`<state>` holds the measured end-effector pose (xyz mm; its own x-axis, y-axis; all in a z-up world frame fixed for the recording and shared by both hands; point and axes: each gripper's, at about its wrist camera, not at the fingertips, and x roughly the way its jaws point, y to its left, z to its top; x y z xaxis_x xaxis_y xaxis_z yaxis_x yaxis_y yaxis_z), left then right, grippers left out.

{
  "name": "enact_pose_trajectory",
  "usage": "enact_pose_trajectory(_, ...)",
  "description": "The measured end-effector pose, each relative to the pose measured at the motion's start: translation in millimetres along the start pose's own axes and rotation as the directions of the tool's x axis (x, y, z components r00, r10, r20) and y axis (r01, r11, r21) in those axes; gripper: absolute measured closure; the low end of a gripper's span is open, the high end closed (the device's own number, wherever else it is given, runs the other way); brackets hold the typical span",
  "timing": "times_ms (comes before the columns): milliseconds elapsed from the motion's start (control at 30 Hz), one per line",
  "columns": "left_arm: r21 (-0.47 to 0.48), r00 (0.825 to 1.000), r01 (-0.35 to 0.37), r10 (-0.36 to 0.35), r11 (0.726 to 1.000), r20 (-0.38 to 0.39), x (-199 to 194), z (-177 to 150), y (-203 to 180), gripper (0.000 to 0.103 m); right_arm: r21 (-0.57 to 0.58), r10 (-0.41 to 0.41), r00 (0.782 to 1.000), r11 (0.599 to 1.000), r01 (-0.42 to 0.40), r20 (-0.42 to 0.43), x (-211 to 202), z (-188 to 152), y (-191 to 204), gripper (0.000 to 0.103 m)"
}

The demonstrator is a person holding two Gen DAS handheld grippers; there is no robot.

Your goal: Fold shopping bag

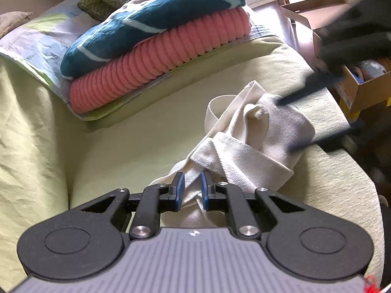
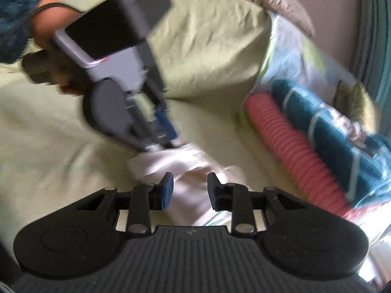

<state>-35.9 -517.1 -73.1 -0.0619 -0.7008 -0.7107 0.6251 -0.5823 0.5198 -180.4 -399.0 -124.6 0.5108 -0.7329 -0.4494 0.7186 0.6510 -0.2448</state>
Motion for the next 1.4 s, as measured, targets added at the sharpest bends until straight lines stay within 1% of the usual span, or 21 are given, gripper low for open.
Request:
enact_pose_trajectory(67,0.000,1.000,0.007,-0.007,1.000,-0.004,0.7,-0.2,2.6,0.090,-0.049,-0.019,1.000,0.999,0.019,-0.007,6.8,-6.8,9.4,0.078)
enact_pose_trajectory(133,-0.002,1.000,0.011,-0.011,1.000,-0.009,2.3,0.7,5.6,0.090,-0.158,-0.075,0.997,0.984,0.075,0.004,13.7,-9.8,21.1,0.077)
enact_pose_trajectory(233,0.002,1.000,0.011,-0.011,1.000,-0.019,4.0,1.1,1.6,0.090,-0.327,-0.121,0.993,0.938,0.113,-0.004,18.2,-16.5,37.1,0.074)
enact_pose_trajectory(300,0.001,1.000,0.015,-0.015,1.000,-0.022,0.9,-0.8,-1.0,0.090,-0.434,-0.156,0.988,0.889,0.148,0.016,16.9,-23.9,48.6,0.073)
enact_pose_trajectory(500,-0.013,0.999,0.023,-0.024,1.000,-0.027,-3.0,-4.4,-7.0,0.090,-0.548,-0.231,0.969,0.801,0.241,0.089,26.4,-40.2,68.9,0.069)
enact_pose_trajectory(567,-0.013,0.999,0.019,-0.019,1.000,-0.032,-1.2,-3.1,-7.4,0.090,-0.584,-0.212,0.968,0.773,0.248,0.131,26.8,-49.5,66.1,0.069)
enact_pose_trajectory(700,-0.008,0.999,0.010,-0.010,1.000,-0.051,1.3,2.6,-10.0,0.091,-0.678,-0.120,0.972,0.699,0.227,0.202,21.0,-70.8,45.5,0.074)
enact_pose_trajectory(833,0.009,0.997,0.005,-0.004,1.000,-0.072,4.4,14.6,-20.4,0.095,-0.740,-0.053,0.986,0.655,0.156,0.160,29.8,-70.2,2.8,0.074)
enact_pose_trajectory(933,-0.019,0.996,0.012,-0.014,1.000,-0.094,8.9,27.2,-24.3,0.097,-0.798,0.000,0.988,0.590,0.123,0.153,38.1,-71.9,-27.1,0.073)
enact_pose_trajectory(967,-0.029,0.995,0.016,-0.019,0.999,-0.095,10.3,30.0,-24.6,0.097,-0.802,0.011,0.990,0.587,0.108,0.141,39.9,-70.1,-33.4,0.073)
enact_pose_trajectory(1000,-0.035,0.995,0.019,-0.022,0.999,-0.098,11.5,31.3,-24.5,0.097,-0.798,0.027,0.992,0.597,0.083,0.124,40.3,-66.9,-38.4,0.073)
enact_pose_trajectory(1033,-0.034,0.995,0.022,-0.026,0.999,-0.098,11.9,30.9,-23.8,0.097,-0.774,0.038,0.995,0.631,0.051,0.097,39.3,-59.7,-42.3,0.072)
enact_pose_trajectory(1067,-0.038,0.995,0.032,-0.036,0.999,-0.092,11.5,29.1,-21.6,0.097,-0.726,0.035,0.997,0.687,0.022,0.063,36.4,-49.4,-43.6,0.071)
enact_pose_trajectory(1100,-0.052,0.995,0.045,-0.049,0.998,-0.084,11.3,26.6,-18.1,0.097,-0.644,0.019,0.999,0.765,0.004,0.028,32.9,-38.3,-44.7,0.068)
enact_pose_trajectory(1167,-0.082,0.995,0.067,-0.073,0.994,-0.069,11.1,22.4,-12.0,0.096,-0.386,-0.007,0.999,0.922,-0.013,-0.049,26.3,-15.0,-51.2,0.071)
enact_pose_trajectory(1200,-0.081,0.995,0.075,-0.081,0.994,-0.065,11.4,21.6,-10.8,0.096,-0.214,0.002,0.997,0.977,-0.017,-0.073,21.9,-5.8,-58.6,0.073)
enact_pose_trajectory(1233,-0.075,0.994,0.083,-0.087,0.994,-0.063,11.8,21.3,-10.0,0.096,-0.037,0.025,0.997,0.999,-0.028,-0.073,16.4,1.0,-66.6,0.072)
enact_pose_trajectory(1267,-0.070,0.993,0.090,-0.095,0.993,-0.063,12.0,21.4,-8.8,0.096,0.117,0.046,0.997,0.992,-0.038,-0.060,11.3,5.8,-72.6,0.071)
enact_pose_trajectory(1300,-0.066,0.992,0.099,-0.103,0.993,-0.066,12.3,21.7,-7.2,0.096,0.226,0.049,0.998,0.974,-0.036,-0.050,8.0,8.5,-73.9,0.070)
enact_pose_trajectory(1367,-0.058,0.990,0.118,-0.121,0.991,-0.068,12.9,21.9,-3.9,0.096,0.377,0.034,0.998,0.926,-0.015,-0.045,4.9,12.6,-70.1,0.066)
enact_pose_trajectory(1400,-0.054,0.989,0.126,-0.130,0.991,-0.069,13.3,21.9,-2.3,0.096,0.412,0.020,0.999,0.911,0.000,-0.045,6.7,15.6,-65.8,0.062)
